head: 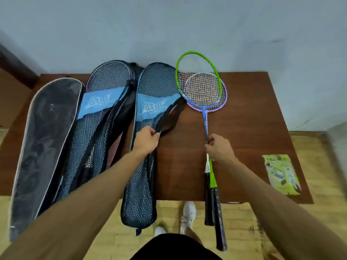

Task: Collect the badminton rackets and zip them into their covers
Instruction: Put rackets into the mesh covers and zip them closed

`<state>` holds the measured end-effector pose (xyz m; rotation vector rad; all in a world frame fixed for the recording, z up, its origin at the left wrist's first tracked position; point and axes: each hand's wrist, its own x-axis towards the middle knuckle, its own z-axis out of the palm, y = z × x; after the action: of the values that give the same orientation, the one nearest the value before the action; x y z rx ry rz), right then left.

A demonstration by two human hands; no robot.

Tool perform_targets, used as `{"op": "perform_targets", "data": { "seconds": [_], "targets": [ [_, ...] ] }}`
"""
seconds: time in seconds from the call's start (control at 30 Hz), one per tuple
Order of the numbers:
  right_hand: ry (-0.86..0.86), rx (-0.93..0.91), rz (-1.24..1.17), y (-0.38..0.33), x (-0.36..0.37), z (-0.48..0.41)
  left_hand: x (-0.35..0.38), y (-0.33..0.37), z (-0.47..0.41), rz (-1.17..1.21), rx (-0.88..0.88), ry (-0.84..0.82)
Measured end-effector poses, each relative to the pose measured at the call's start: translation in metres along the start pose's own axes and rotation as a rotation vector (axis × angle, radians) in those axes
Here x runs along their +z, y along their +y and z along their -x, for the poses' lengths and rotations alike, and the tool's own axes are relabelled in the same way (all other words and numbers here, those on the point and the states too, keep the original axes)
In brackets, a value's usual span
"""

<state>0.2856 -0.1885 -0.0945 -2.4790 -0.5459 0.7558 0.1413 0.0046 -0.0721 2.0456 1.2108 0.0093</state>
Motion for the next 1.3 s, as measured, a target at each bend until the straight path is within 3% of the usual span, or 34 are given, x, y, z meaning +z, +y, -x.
{"op": "perform_targets", "data": {
  "seconds": [0.4, 0.7, 1.07, 1.23, 1.3],
  "targets": [
    [-0.105, 0.100, 0.134, 0.057, 0.013, 0.110, 0.001, 0.003, 0.034, 0.204, -0.048, -0.013],
    [-0.232, -0.077, 0.190, 0.093, 0.005, 0.124, 0.011, 0.024, 0.062, 0.197, 0.004, 0.054],
    [-0.251, -0.208, 0.228, 0.086, -0.002, 0.125, 0.007, 0.013, 0.068, 0.160, -0.020, 0.128],
    [-0.260, -0.198, 0.263, 0.060, 0.009, 0.124, 0.019, 0.012, 0.068, 0.181, 0.052, -0.044],
    [-0.264, -0.179, 0.245, 0.047, 0.015, 0.125, 0.018, 0.010, 0.065, 0.187, 0.065, -0.030]
  ]
}}
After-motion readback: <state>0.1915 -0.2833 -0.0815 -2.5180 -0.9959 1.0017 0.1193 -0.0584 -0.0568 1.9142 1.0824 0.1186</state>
